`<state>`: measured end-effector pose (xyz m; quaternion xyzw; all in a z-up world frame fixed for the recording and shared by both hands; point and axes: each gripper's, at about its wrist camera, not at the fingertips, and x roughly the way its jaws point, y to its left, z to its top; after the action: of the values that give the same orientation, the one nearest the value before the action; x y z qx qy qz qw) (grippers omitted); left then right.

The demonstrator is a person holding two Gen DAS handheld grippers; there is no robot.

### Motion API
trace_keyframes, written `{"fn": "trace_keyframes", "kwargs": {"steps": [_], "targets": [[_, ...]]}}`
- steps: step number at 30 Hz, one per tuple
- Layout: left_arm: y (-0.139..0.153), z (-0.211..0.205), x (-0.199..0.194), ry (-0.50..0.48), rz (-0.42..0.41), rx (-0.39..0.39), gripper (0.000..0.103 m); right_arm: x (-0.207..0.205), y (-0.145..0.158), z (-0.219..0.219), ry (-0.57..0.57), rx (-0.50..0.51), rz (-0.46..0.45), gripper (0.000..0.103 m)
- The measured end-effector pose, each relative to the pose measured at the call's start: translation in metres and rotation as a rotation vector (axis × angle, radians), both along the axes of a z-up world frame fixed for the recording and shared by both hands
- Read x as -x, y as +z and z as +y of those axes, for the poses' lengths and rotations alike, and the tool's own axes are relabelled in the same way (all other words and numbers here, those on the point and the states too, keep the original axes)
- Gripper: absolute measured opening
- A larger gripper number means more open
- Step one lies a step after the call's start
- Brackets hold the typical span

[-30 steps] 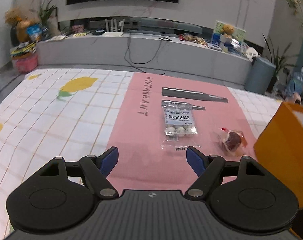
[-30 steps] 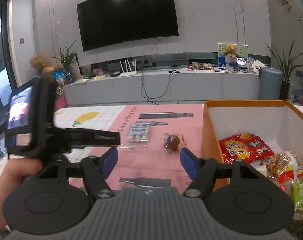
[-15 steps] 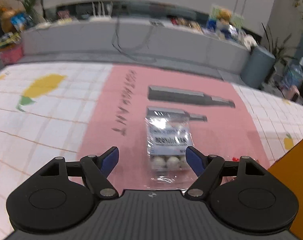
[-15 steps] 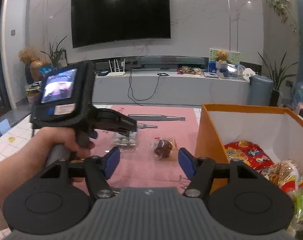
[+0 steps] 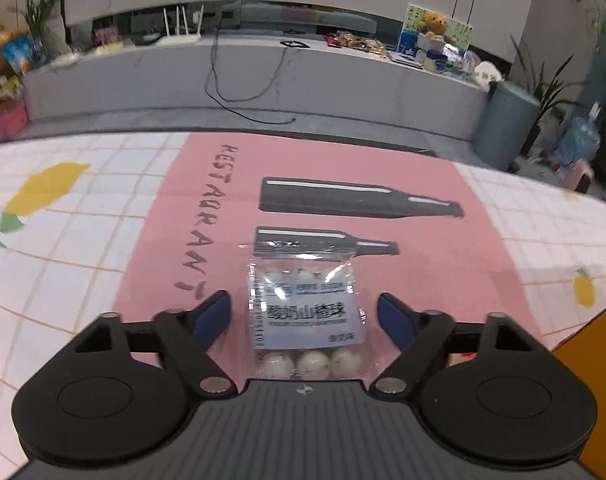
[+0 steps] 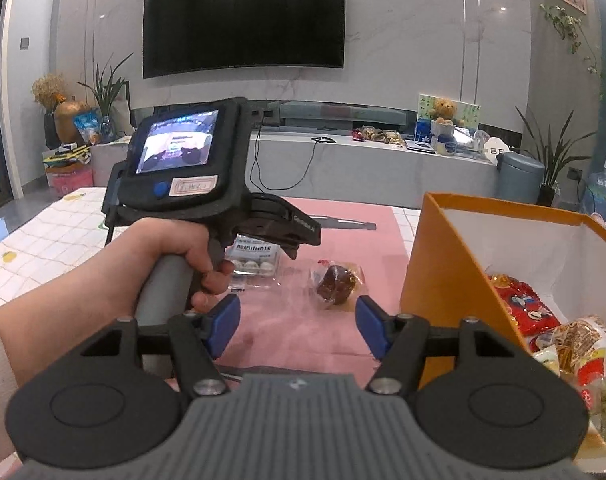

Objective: Organize snacks
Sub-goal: 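Grasp the clear hawthorn ball packet with the left tool, then grasp the wrapped brown candy with the right tool while the left tool lifts the hawthorn packet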

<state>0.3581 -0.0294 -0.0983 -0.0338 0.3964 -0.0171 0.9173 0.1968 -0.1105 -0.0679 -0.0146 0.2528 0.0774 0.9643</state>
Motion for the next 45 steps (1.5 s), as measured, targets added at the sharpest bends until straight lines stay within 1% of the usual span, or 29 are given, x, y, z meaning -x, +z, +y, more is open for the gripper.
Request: {"fn": "trace_keyframes", "kwargs": {"steps": [1, 2, 3, 6, 9, 13, 16, 17, 18, 19, 21, 23, 25, 26, 29, 32, 34, 37, 39, 40, 42, 44, 45], "targets": [[0.0, -0.001, 0.001, -0.005, 0.001, -0.024, 0.074, -0.001, -0.003, 0.0, -0.007, 0.004, -0.001, 0.063], [0.001, -0.002, 0.003, -0.005, 0.002, -0.05, 0.068, -0.003, -0.006, 0.0, -0.015, 0.004, -0.004, 0.063], [0.001, -0.001, 0.004, -0.007, 0.005, -0.055, 0.068, -0.005, -0.009, -0.001, -0.02, 0.0, -0.005, 0.063], [0.002, 0.009, 0.009, -0.037, -0.005, -0.028, 0.067, -0.014, -0.019, -0.004, -0.054, -0.009, 0.019, 0.063], [0.001, 0.017, 0.016, -0.058, -0.016, -0.036, 0.067, -0.025, -0.029, -0.004, -0.066, -0.014, 0.023, 0.063], [0.0, 0.032, 0.025, -0.096, -0.023, -0.032, 0.067, -0.043, -0.039, -0.003, -0.076, -0.033, 0.019, 0.063], [0.0, 0.05, 0.03, -0.096, -0.039, 0.002, 0.067, -0.061, -0.04, -0.001, -0.101, -0.031, -0.004, 0.063], [0.0, 0.055, 0.031, -0.092, -0.042, 0.009, 0.067, -0.065, -0.04, 0.0, -0.105, -0.034, -0.01, 0.065], [0.0, 0.059, 0.031, -0.089, -0.041, 0.006, 0.067, -0.072, -0.04, 0.001, -0.112, -0.034, -0.012, 0.067], [0.0, 0.061, 0.031, -0.086, -0.037, -0.01, 0.067, -0.078, -0.04, 0.002, -0.126, -0.032, -0.013, 0.072], [0.0, 0.064, 0.032, -0.081, -0.032, -0.052, 0.067, -0.09, -0.044, 0.004, -0.161, -0.045, -0.009, 0.073], [0.0, 0.068, 0.034, -0.073, -0.028, -0.05, 0.067, -0.103, -0.048, 0.005, -0.178, -0.065, 0.01, 0.074], [0.0, 0.071, 0.037, -0.057, -0.026, -0.049, 0.067, -0.111, -0.048, 0.004, -0.196, -0.105, 0.005, 0.074], [0.0, 0.071, 0.037, -0.054, -0.025, -0.056, 0.067, -0.117, -0.048, 0.003, -0.207, -0.125, 0.004, 0.077], [0.0, 0.07, 0.036, -0.049, -0.021, -0.061, 0.068, -0.134, -0.053, 0.006, -0.241, -0.097, 0.065, 0.078], [0.001, 0.072, 0.035, -0.041, -0.013, -0.051, 0.068, -0.144, -0.054, 0.009, -0.247, -0.073, 0.074, 0.078], [0.0, 0.073, 0.035, -0.041, -0.019, -0.049, 0.068, -0.15, -0.056, 0.01, -0.248, -0.055, 0.094, 0.078], [-0.001, 0.074, 0.036, -0.031, -0.027, -0.044, 0.068, -0.157, -0.058, 0.015, -0.261, -0.007, 0.12, 0.078], [-0.001, 0.073, 0.036, -0.022, -0.032, -0.046, 0.068, -0.159, -0.059, 0.017, -0.281, 0.013, 0.132, 0.071], [-0.001, 0.072, 0.036, -0.018, -0.035, -0.049, 0.068, -0.159, -0.059, 0.015, -0.288, 0.01, 0.131, 0.061], [-0.001, 0.072, 0.037, -0.015, -0.039, -0.053, 0.068, -0.157, -0.059, 0.012, -0.285, -0.005, 0.126, 0.06], [-0.001, 0.072, 0.039, -0.016, -0.045, -0.054, 0.067, -0.155, -0.058, 0.013, -0.298, 0.004, 0.117, 0.05], [-0.002, 0.073, 0.039, -0.009, -0.049, -0.053, 0.067, -0.155, -0.058, 0.013, -0.306, 0.014, 0.116, 0.048]]}}
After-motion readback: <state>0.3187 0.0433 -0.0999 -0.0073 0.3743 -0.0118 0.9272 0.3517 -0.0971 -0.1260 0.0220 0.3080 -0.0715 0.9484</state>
